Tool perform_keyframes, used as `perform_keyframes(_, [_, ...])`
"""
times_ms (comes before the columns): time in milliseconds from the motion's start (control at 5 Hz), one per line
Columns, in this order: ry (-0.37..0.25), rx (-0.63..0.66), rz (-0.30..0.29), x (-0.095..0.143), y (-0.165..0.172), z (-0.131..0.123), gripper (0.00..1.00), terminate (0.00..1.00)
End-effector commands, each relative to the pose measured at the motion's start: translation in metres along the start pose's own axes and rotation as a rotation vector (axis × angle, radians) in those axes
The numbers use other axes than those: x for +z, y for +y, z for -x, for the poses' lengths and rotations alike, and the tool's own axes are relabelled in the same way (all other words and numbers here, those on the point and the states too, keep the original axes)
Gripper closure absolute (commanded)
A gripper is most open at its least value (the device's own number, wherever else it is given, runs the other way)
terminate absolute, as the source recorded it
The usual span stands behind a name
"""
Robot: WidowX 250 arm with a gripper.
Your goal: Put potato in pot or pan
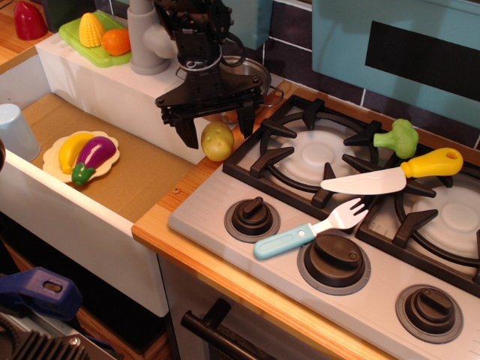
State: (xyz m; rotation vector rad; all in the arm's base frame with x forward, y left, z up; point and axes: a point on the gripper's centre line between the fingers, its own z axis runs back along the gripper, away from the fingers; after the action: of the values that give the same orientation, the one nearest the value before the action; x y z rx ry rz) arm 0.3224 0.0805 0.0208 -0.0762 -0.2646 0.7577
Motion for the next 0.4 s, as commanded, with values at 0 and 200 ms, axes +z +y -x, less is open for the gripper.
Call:
perform_keyframes(0, [-0.041,0.015,0.019,0.0061,0.0002,0.0028,0.00,0.00])
perform_keyframes(200, [-0.050,0.018,0.020,0.0005,0.0036,0.0057,1.00,0.00])
